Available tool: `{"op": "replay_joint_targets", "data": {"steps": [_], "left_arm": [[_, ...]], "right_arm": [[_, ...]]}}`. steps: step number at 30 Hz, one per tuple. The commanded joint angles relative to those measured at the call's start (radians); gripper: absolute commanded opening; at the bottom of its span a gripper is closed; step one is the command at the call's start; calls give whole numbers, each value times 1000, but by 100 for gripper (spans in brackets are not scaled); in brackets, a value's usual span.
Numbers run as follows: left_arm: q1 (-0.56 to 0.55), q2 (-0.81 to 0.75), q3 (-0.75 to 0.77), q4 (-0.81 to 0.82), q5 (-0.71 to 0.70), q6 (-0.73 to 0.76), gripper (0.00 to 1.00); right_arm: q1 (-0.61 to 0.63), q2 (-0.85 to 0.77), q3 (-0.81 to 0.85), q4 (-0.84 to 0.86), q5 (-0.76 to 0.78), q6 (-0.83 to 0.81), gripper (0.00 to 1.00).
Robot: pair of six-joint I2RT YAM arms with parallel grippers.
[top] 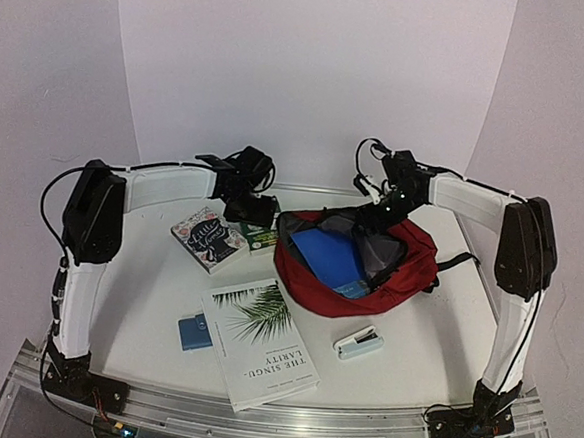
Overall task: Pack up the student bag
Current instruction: Place the files in the student bag, then pick up the book from the center of the board.
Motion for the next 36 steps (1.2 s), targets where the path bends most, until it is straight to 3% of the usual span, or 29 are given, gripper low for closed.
{"op": "replay_joint_targets", "data": {"steps": [1,5,11,21,28,36], "left_arm": [[-16,-274,-177,75,74,-120,72],[-19,-469,-423,162,101,-237,77],[-62,-730,-709,242,86,-396,84],[-306,-1022,-1106,414,-73,-735,89],[-511,-1025,-1181,394,-259,-928,91],[-547,-1000,-1291,469,-297,-1079,91]], "right_arm": [[-7,-142,40,-17,-116,40,85],[-4,-212,12,-35,-244,87,95],[58,-295,-93,-35,-329,110,98],[245,-351,-319,-22,-475,117,98],[303,-341,-435,33,-489,132,97],[342,-319,-481,59,-474,118,97]]}}
